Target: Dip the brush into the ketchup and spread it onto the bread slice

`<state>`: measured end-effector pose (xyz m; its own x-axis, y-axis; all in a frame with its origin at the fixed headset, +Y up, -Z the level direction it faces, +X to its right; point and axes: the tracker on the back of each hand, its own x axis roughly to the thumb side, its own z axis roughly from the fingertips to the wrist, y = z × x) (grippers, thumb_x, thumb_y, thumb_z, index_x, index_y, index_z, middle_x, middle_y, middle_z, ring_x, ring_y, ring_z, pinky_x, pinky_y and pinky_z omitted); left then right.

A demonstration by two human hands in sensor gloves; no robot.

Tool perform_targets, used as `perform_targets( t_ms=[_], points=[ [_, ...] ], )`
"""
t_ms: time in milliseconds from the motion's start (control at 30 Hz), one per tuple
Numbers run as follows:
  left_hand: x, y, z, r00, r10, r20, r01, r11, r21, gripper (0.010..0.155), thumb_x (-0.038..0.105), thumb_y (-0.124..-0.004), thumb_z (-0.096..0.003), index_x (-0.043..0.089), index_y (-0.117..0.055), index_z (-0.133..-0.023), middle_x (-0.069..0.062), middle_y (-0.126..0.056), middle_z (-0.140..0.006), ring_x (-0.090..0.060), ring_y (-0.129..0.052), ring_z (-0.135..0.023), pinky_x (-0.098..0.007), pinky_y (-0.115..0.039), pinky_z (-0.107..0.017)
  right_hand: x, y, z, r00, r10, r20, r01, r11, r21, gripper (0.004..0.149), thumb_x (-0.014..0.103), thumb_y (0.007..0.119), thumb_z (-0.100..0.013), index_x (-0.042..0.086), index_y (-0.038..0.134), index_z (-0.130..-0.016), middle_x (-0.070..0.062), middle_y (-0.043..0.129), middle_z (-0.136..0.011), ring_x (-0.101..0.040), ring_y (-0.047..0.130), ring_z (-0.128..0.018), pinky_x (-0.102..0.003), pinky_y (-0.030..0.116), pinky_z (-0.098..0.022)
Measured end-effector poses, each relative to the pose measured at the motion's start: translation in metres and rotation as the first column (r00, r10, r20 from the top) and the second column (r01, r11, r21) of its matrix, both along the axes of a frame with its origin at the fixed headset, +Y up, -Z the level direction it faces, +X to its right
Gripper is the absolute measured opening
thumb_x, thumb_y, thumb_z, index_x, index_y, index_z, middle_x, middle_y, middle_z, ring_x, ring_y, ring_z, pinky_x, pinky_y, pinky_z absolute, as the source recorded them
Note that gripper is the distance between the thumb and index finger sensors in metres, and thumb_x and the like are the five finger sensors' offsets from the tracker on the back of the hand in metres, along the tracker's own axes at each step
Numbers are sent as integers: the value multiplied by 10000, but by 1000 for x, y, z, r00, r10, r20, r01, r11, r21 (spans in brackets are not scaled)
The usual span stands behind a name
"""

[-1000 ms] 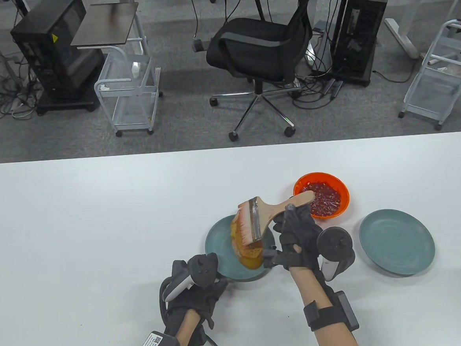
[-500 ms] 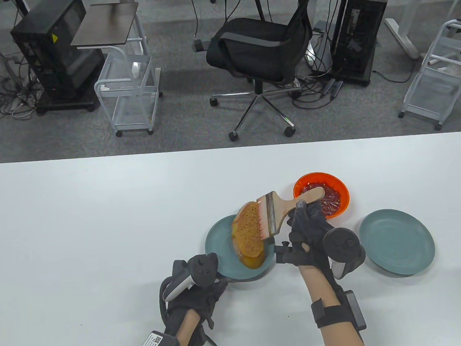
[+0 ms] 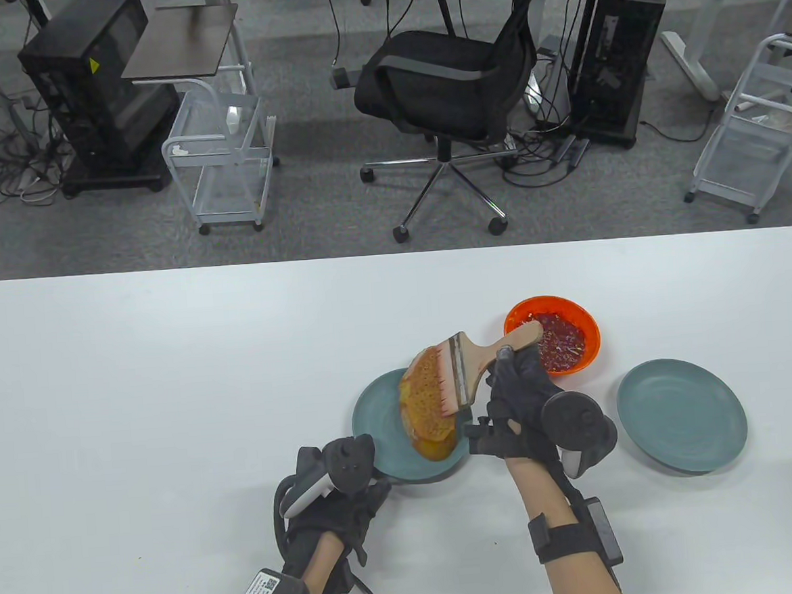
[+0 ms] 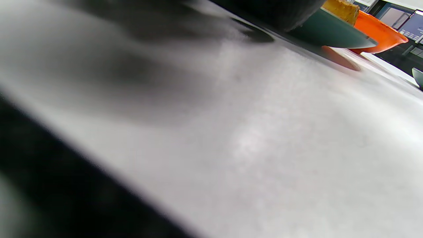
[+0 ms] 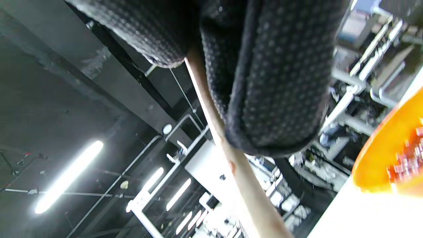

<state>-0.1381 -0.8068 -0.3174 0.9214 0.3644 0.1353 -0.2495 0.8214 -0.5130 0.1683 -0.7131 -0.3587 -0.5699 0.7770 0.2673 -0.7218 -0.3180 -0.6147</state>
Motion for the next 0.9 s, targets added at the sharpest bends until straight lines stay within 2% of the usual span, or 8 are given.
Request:
perform_targets(
  t_ms=[100, 200, 267, 333, 467, 600, 767, 900],
  points=[
    [0, 0, 0, 1000, -3, 1, 3, 1000, 0, 702, 450, -565, -674, 185, -96, -1123, -163, -165, -1159, -432, -122, -1044, -613, -215, -679, -1, -3, 0, 992, -124, -11, 123, 992, -36, 518, 208, 789, -529, -151, 686, -888, -383, 874, -667, -447, 1101, -436, -369, 1024, -248],
    [0, 0, 0, 1000, -3, 0, 3, 1000, 2, 703, 449, -566, -673, 186, -95, -1124, -162, -164, -1161, -432, -122, -1044, -613, -215, -680, -18, -16, -3, 955, -285, -81, 274, 953, -130, 518, 208, 788, -531, -148, 685, -893, -385, 871, -674, -450, 1099, -445, -371, 1024, -251],
    [0, 0, 0, 1000, -3, 0, 3, 1000, 2, 703, 448, -566, -673, 185, -95, -1124, -163, -163, -1161, -430, -122, -1045, -612, -214, -680, -28, -22, -3, 939, -326, -107, 304, 936, -176, 518, 204, 790, -532, -145, 684, -898, -387, 866, -682, -458, 1094, -449, -380, 1020, -255],
    [0, 0, 0, 1000, 2, 1, -2, 1000, 0, 701, 448, -567, -673, 187, -98, -1124, -162, -164, -1161, -430, -122, -1044, -612, -213, -680, -31, -22, -3, 951, -286, -119, 263, 948, -178, 517, 201, 792, -531, -137, 684, -907, -389, 861, -694, -470, 1085, -461, -391, 1014, -263],
    [0, 0, 0, 1000, 4, 0, -4, 1000, -1, 699, 448, -563, -674, 187, -97, -1124, -161, -164, -1162, -429, -121, -1045, -612, -213, -680, -19, -13, -4, 983, -153, -98, 142, 983, -112, 516, 203, 792, -529, -130, 689, -908, -381, 866, -696, -459, 1089, -467, -387, 1013, -272],
    [0, 0, 0, 1000, -3, 0, 3, 1000, 1, 700, 447, -564, -674, 186, -95, -1124, -162, -164, -1161, -431, -122, -1044, -613, -215, -679, -1, 2, 1, 1000, -8, -6, 8, 1000, -7, 516, 213, 786, -527, -127, 689, -903, -367, 873, -691, -436, 1099, -463, -365, 1023, -269],
    [0, 0, 0, 1000, -4, 1, 4, 1000, -2, 702, 449, -564, -674, 185, -93, -1123, -163, -160, -1160, -432, -119, -1043, -614, -213, -679, -13, -6, -2, 982, -172, -75, 166, 983, -77, 517, 215, 781, -531, -126, 678, -906, -366, 866, -697, -435, 1095, -471, -364, 1022, -268],
    [0, 0, 0, 1000, -3, 1, 3, 1000, 0, 704, 447, -565, -674, 183, -91, -1123, -163, -160, -1160, -433, -118, -1043, -614, -212, -679, -29, -13, -3, 968, -217, -128, 197, 968, -155, 516, 205, 786, -530, -134, 681, -905, -380, 863, -694, -453, 1090, -462, -376, 1017, -258]
  ],
)
